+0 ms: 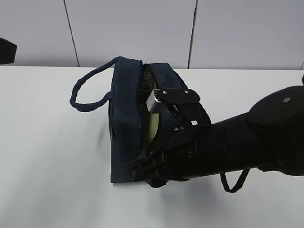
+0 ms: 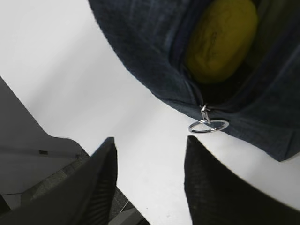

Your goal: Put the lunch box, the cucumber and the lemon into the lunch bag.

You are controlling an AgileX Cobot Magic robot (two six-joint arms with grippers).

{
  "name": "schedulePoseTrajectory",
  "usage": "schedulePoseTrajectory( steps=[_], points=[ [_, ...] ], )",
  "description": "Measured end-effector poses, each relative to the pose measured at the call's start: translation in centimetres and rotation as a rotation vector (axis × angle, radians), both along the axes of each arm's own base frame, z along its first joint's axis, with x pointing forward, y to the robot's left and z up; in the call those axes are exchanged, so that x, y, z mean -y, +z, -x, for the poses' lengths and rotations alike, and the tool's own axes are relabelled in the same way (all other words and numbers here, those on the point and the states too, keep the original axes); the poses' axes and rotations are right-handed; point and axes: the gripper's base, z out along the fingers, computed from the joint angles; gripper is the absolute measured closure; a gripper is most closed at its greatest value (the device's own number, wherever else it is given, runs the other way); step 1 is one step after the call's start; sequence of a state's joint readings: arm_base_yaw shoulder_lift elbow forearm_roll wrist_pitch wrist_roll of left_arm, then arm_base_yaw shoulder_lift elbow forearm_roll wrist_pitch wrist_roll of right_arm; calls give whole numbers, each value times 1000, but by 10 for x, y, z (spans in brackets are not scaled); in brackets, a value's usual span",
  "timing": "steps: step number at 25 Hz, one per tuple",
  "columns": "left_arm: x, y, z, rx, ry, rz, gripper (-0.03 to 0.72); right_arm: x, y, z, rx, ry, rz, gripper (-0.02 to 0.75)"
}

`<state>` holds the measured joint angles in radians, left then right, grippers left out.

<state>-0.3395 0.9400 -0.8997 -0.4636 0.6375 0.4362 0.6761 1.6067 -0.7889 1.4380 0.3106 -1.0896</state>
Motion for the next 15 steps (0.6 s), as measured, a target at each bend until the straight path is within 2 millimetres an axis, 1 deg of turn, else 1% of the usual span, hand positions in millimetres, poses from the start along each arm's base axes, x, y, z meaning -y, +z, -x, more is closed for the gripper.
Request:
schedulePoseTrajectory(
  steps=[6,12,15],
  points=[
    [0,0,0,-1,0,2,367,-4,-14,-5,-86,-79,-29,386],
    [1,1,0,-7,-1,19,367,-4,-17,-8,-113,-142,-44,385],
    [1,1,0,-8,-1,21,367,-4,-18,-9,-122,-148,-49,363]
  ],
)
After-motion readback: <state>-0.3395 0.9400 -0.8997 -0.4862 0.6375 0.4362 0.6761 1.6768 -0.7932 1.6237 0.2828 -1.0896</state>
